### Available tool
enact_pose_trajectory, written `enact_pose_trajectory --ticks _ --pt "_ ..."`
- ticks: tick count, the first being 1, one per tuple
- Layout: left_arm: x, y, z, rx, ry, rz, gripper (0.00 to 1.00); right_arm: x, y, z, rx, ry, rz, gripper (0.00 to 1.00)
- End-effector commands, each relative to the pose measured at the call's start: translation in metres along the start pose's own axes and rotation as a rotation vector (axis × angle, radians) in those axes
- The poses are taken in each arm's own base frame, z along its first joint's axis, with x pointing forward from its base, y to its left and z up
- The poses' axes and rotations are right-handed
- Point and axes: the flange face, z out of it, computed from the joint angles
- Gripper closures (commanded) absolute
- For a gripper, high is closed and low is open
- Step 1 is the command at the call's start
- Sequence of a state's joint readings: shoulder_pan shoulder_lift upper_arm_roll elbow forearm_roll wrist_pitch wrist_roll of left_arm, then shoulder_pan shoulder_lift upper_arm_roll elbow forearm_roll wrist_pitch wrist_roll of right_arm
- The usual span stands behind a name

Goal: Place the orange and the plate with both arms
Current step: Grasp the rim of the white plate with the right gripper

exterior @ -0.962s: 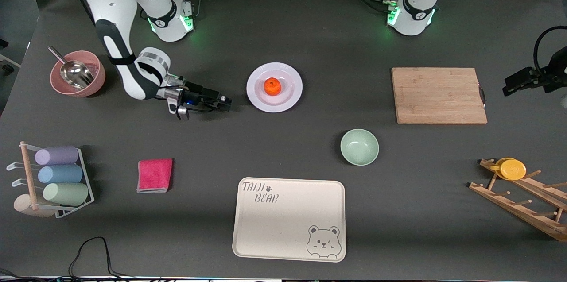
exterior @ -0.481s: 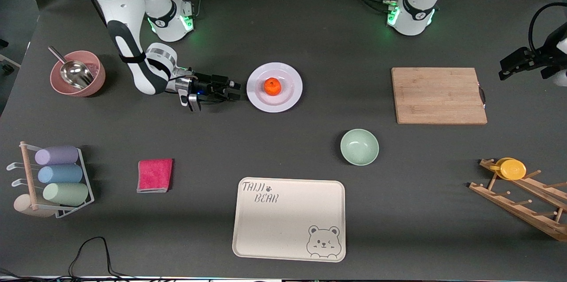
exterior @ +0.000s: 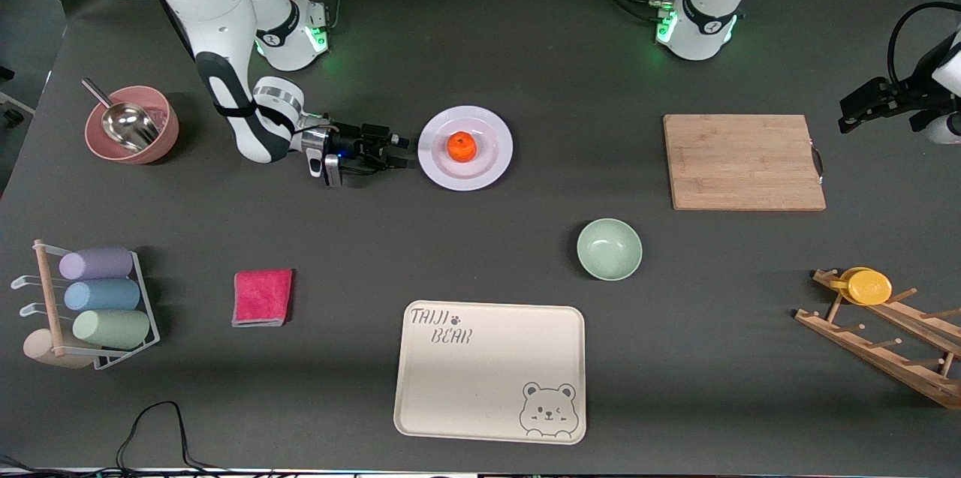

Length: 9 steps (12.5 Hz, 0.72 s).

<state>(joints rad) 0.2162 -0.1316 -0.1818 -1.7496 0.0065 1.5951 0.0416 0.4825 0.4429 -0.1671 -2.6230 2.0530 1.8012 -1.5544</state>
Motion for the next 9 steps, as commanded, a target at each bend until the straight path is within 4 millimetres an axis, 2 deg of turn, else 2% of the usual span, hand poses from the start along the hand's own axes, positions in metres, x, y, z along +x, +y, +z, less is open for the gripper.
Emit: enact_pose_trajectory --ticks 1,9 --pt "-0.005 -0.001 0.0 -0.004 -0.008 -0.006 0.0 -0.008 0.012 0.004 -0.008 0.028 -0.023 0.0" --pt "-0.006 -0.004 0.001 -0.004 -0.014 -0.011 0.0 -0.021 0.011 0.029 -0.01 0.041 -0.015 0.0"
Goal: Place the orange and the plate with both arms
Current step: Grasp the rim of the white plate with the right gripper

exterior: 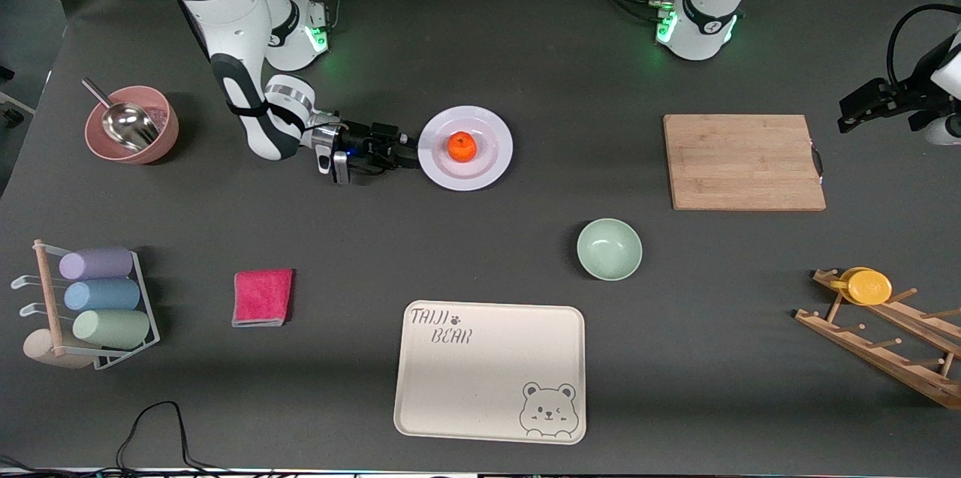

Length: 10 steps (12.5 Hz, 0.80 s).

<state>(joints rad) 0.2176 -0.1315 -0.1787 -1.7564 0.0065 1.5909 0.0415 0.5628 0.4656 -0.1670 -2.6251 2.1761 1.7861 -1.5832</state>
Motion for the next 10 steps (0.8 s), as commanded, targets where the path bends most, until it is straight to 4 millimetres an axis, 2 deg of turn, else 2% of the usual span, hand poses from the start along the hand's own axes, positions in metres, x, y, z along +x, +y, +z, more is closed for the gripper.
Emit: enact_pose_trajectory --ticks 1,8,10 --pt "-0.006 -0.002 -0.003 -0.003 0.0 -0.006 0.0 -0.012 0.012 0.01 -0.018 -0.005 -0.013 0.0" --pt "-0.003 -0.003 -0.005 -0.006 0.023 0.001 0.0 -0.017 0.016 0.027 -0.024 0.001 -0.016 0.05" --pt "-0.003 -0.004 -0.006 -0.007 0.026 0.0 0.0 -0.019 0.018 0.033 -0.027 0.003 -0.025 0.16"
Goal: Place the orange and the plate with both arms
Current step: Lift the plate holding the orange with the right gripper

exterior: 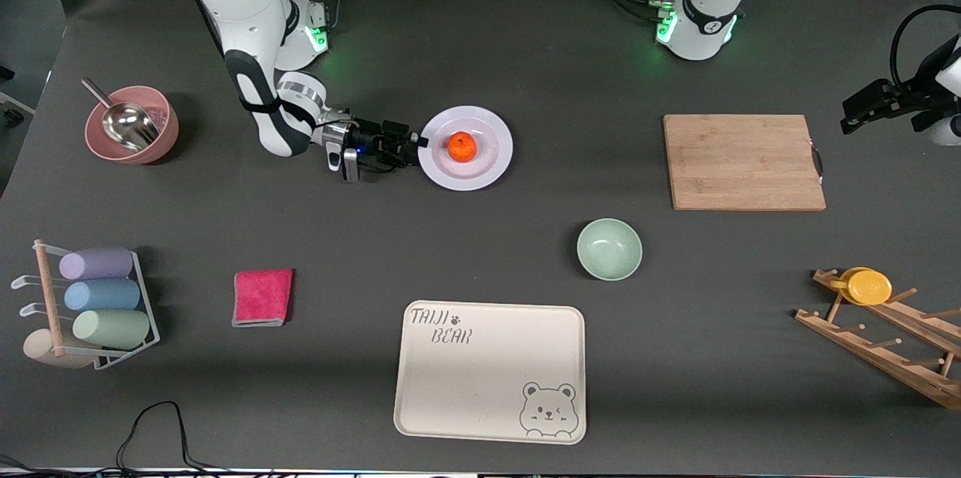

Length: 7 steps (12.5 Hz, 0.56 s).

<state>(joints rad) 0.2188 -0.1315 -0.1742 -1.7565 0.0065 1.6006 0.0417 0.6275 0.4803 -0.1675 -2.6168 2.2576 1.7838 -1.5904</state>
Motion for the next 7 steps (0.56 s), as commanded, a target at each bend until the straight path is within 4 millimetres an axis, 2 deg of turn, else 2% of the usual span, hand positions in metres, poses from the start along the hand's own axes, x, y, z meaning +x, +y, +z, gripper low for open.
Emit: enact_pose_trajectory --ticks 1,3,4,5,7 --pt "-0.0031 -0.0009 -0.0052 -0.005 0.02 0.004 0.0 -0.0098 0.0222 0.0157 -0.033 -0.003 -0.043 0.26" --pt "-0.0021 -0.0019 -0.0038 -0.006 0.018 0.004 0.0 -0.0101 0.0232 0.0168 -0.034 -0.002 -0.062 0.42" --pt "-0.0021 -0.0027 -0.0038 -0.006 0.018 0.002 0.0 -0.0101 0.0236 0.0165 -0.037 -0.003 -0.073 0.6" --pt "-0.0021 -0.0027 -0.0038 -0.006 0.018 0.002 0.0 -0.0104 0.0243 0.0162 -0.04 -0.004 -0.09 0.84" --pt "-0.0021 -0.0035 -0.0038 -0.006 0.018 0.001 0.0 -0.0113 0.0286 0.0147 -0.047 -0.004 -0.094 1.0"
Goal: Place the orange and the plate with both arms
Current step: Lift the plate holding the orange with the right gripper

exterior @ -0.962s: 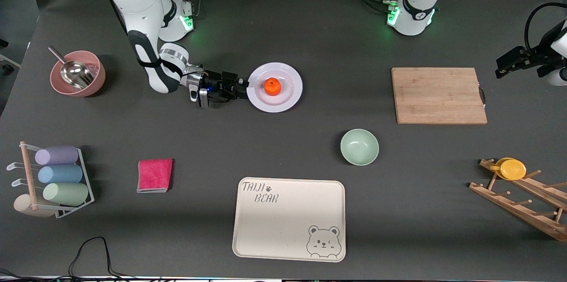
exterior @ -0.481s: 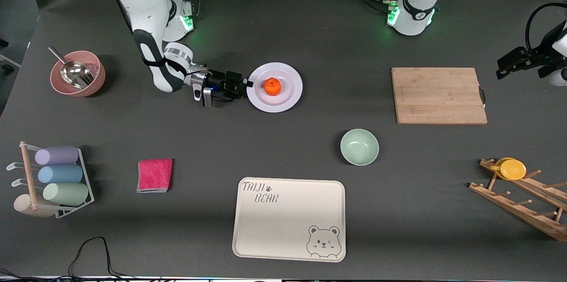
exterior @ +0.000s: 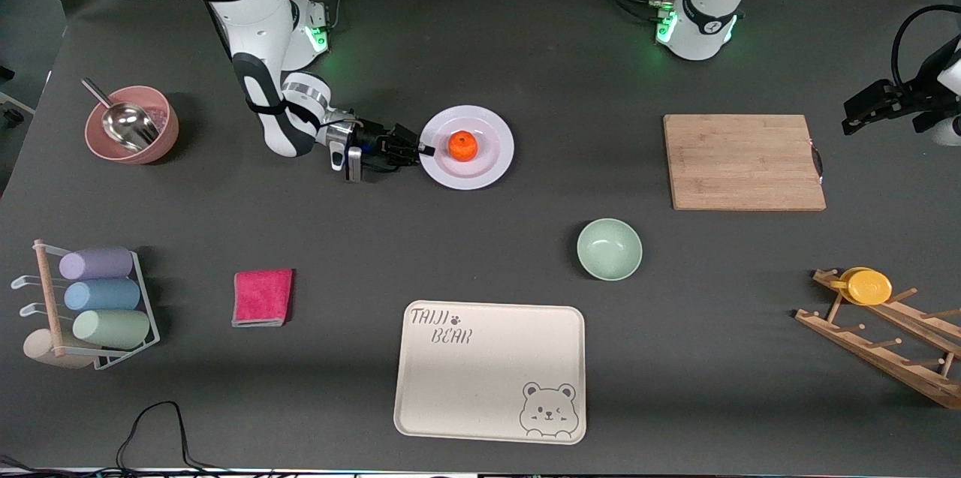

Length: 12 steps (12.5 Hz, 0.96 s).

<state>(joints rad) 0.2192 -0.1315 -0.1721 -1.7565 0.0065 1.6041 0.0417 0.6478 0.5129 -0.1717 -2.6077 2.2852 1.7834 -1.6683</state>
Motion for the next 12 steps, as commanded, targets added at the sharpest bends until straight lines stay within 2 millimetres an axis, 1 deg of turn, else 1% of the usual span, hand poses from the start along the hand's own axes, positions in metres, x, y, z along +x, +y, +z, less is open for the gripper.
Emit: enact_pose_trajectory --ticks 1,4,6,7,8,10,12 --pt "-0.002 -0.002 -0.003 -0.006 0.015 0.003 0.0 -0.007 0.018 0.012 -0.028 -0.009 -0.031 1.0" --pt "-0.002 -0.001 -0.003 -0.006 0.013 0.003 0.0 -0.008 0.024 0.011 -0.035 -0.007 -0.016 1.0" --pt "-0.001 -0.001 -0.004 -0.006 0.022 -0.004 0.0 -0.005 0.023 0.01 -0.032 -0.002 0.051 1.0" --pt "-0.001 0.0 -0.004 -0.005 0.024 -0.003 0.0 0.002 0.018 0.013 -0.019 -0.003 0.089 1.0" --pt "-0.001 0.0 -0.004 -0.005 0.024 -0.004 0.0 0.011 0.016 0.012 -0.009 0.011 0.121 1.0" --pt "-0.001 0.002 -0.004 -0.002 0.022 -0.001 0.0 0.037 0.004 0.019 0.028 0.005 0.172 1.0" --pt "-0.001 0.003 -0.004 0.001 0.022 -0.001 0.0 0.071 -0.014 0.024 0.07 0.005 0.221 1.0"
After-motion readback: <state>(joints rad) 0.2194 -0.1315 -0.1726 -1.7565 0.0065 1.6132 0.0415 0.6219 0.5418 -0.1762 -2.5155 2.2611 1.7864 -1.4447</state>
